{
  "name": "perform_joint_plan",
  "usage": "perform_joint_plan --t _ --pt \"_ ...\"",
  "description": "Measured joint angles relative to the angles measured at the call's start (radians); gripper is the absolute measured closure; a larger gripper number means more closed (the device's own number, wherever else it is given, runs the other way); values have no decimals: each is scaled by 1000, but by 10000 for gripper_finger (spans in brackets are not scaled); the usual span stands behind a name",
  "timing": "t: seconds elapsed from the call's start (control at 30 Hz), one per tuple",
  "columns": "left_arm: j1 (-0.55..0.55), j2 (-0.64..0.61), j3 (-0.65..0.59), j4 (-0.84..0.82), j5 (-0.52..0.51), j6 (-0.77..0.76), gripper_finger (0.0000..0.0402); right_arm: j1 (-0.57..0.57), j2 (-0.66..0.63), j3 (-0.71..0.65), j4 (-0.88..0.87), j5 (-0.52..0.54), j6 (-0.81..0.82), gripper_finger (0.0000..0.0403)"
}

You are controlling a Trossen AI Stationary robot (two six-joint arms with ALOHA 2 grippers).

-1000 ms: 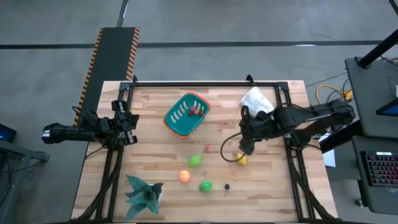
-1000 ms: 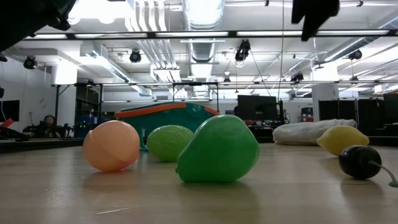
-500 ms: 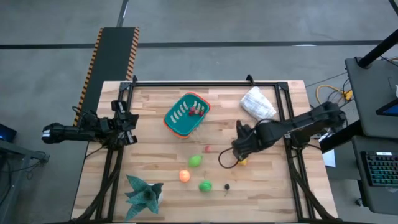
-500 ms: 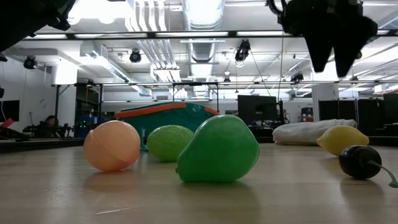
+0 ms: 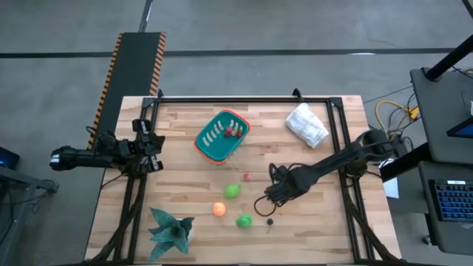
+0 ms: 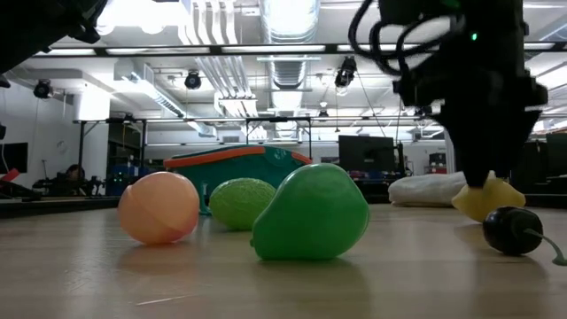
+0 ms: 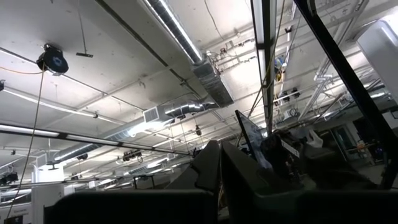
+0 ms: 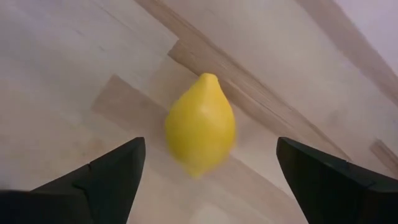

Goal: Pick and placing Produce into tupperware
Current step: Put the yellow lemon into the blue bin

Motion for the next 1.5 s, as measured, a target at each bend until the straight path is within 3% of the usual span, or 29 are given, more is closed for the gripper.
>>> perform_joint_plan --t 0.43,0.87,1.03,1.17,1.3,1.37,1.43,1.5 --pt "0 -1 0 0 0 0 402 0 40 -109 193 0 35 69" --pt "0 0 0 0 0 0 402 0 30 -117 187 7 14 214" --pt "0 1 0 0 0 0 402 0 12 -113 189 138 -12 214" --pt "0 1 0 0 0 0 402 0 -24 -86 225 377 -89 214" --pt "0 2 0 0 0 0 402 -6 -71 -87 458 666 -287 214" --pt "0 1 0 0 0 0 402 -22 -87 -104 664 733 -453 214" --pt "0 1 0 0 0 0 402 -49 -89 -132 925 717 -655 214" --pt "0 2 0 0 0 0 402 -92 -86 -166 1180 607 -828 214"
